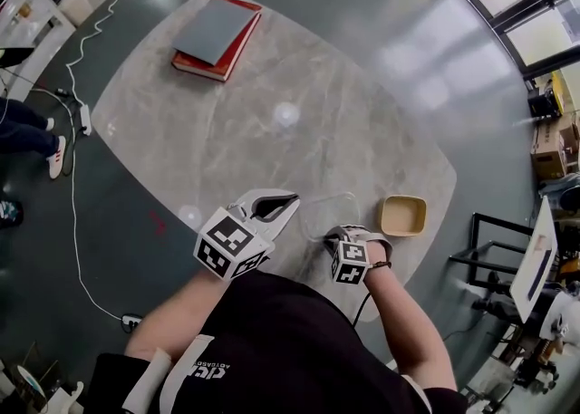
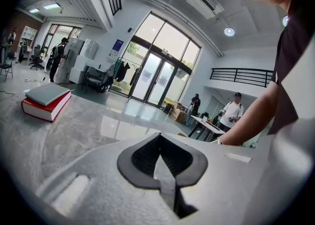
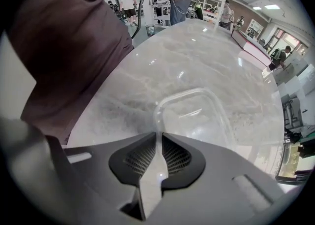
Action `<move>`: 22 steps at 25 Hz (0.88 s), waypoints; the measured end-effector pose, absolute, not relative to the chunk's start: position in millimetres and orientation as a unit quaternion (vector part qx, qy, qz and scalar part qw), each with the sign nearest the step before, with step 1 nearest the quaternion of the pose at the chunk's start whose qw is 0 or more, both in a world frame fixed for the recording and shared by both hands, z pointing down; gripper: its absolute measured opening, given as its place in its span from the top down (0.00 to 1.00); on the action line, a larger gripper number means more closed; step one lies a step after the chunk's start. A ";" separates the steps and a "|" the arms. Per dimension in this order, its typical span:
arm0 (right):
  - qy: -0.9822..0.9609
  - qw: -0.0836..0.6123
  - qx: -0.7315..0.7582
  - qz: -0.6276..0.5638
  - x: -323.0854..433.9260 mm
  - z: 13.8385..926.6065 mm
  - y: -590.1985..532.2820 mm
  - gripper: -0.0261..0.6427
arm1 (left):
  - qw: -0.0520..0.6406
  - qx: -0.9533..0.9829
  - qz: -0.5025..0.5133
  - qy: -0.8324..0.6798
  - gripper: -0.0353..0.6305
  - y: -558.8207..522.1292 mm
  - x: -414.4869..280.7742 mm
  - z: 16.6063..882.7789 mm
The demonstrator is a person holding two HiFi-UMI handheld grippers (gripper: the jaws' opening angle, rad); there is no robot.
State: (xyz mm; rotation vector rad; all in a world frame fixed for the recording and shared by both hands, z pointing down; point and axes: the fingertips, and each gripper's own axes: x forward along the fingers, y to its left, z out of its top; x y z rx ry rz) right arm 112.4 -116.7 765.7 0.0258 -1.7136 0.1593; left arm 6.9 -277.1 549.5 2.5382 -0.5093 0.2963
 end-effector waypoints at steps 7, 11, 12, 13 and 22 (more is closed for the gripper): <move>-0.751 0.653 0.013 0.094 106.3 758.6 -121.6 0.93 | 0.269 0.943 0.114 -0.161 0.95 -280.8 8.1 551.0; -0.764 0.620 0.088 0.152 109.3 756.1 -123.6 0.94 | 0.271 0.946 0.118 -0.137 0.95 -283.0 10.7 551.5; -0.769 0.608 0.111 0.164 109.8 751.2 -126.1 0.94 | 0.270 0.946 0.121 -0.130 0.95 -283.1 11.8 552.6; -0.774 0.594 0.135 0.175 110.0 745.1 -129.9 0.94 | 0.268 0.947 0.126 -0.124 0.95 -283.6 12.7 554.1; -0.817 0.398 0.337 0.246 134.8 663.7 -159.5 0.94 | 0.256 0.949 0.124 -0.136 0.95 -287.5 35.1 531.4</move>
